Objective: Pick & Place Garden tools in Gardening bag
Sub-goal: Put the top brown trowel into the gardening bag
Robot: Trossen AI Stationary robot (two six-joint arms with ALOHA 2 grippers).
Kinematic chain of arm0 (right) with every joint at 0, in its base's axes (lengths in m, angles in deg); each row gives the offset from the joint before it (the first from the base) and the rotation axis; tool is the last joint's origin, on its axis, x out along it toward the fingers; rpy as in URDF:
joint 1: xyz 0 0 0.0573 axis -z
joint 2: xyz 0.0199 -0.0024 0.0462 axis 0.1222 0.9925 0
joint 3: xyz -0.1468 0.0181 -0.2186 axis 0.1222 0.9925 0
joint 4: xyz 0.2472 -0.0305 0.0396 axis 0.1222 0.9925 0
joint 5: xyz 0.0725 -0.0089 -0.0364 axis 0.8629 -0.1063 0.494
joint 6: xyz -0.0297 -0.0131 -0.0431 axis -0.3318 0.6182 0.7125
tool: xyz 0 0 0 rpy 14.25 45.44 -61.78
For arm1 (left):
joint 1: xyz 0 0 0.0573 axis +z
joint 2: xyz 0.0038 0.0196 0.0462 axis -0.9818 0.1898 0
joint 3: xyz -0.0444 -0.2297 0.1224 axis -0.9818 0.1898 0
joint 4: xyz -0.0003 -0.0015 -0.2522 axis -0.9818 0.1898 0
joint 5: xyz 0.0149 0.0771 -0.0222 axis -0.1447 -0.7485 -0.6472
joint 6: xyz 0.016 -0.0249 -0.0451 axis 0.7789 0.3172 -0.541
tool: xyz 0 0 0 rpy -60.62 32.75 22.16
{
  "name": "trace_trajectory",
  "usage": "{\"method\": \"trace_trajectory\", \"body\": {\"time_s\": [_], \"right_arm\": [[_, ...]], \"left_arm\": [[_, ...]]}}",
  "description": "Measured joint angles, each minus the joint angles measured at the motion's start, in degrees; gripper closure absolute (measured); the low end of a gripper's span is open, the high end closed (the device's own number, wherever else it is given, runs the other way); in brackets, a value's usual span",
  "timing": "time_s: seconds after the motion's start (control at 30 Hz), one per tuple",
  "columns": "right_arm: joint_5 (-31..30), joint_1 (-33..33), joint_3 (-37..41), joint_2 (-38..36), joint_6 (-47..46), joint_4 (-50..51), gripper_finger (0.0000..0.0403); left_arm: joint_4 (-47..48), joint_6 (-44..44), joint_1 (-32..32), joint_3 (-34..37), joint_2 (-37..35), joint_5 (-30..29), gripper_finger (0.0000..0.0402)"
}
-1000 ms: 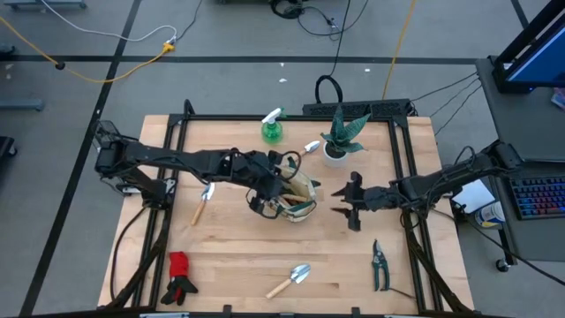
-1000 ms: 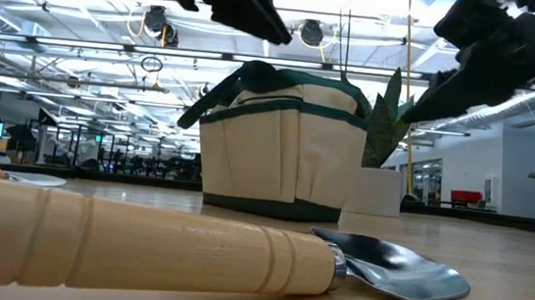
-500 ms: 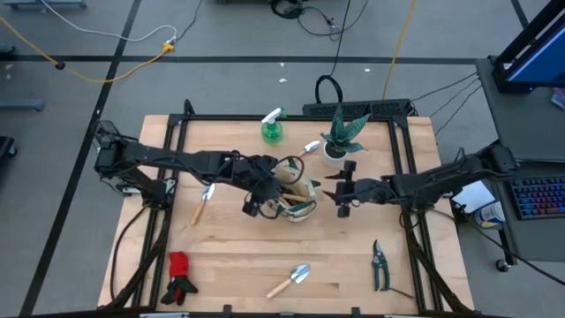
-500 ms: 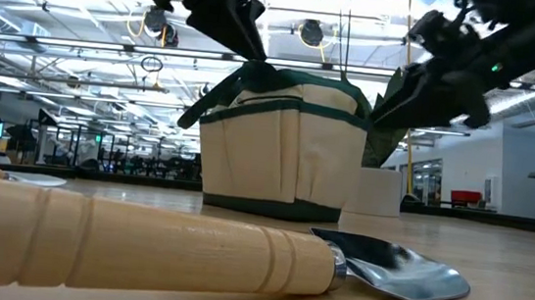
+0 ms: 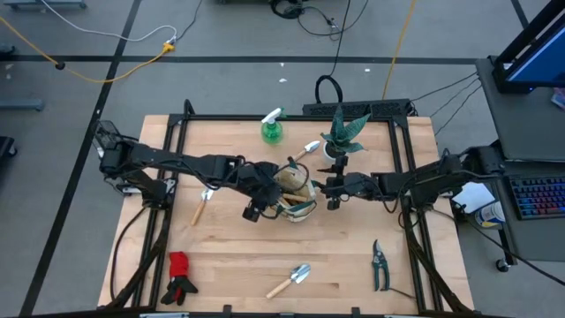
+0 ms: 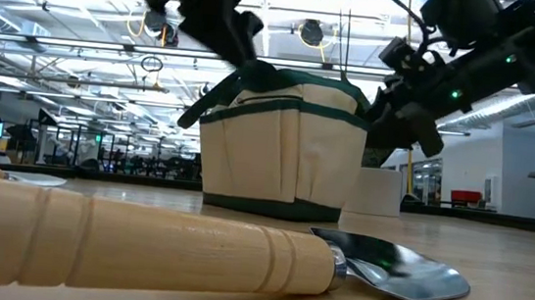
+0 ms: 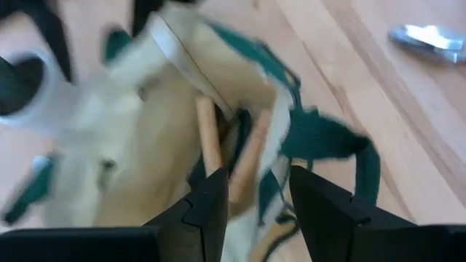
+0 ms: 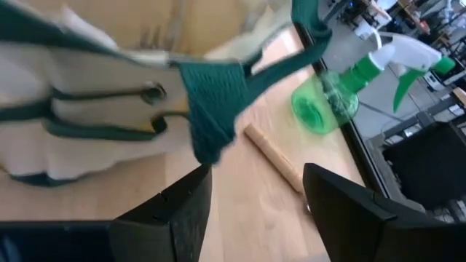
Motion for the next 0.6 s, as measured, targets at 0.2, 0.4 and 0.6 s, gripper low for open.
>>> {"method": "trace_trajectory", "body": {"time_s": [0.2, 0.4, 0.6], "right_arm": [[0.00, 1.90, -0.02, 1.14, -0.09, -0.08, 0.0193], [0.09, 3.57, 0.02, 1.16, -0.44, 0.01, 0.0193], [8.10, 4.37, 0.02, 1.16, 1.27, -2.08, 0.0193]], "left_arm": [[0.44, 3.19, -0.39, -0.05, 2.59, -0.23, 0.0250], [0.44, 6.71, -0.50, -0.05, 2.89, -1.72, 0.0292], [2.46, 5.10, -0.55, -0.05, 2.89, -1.55, 0.0391]]}}
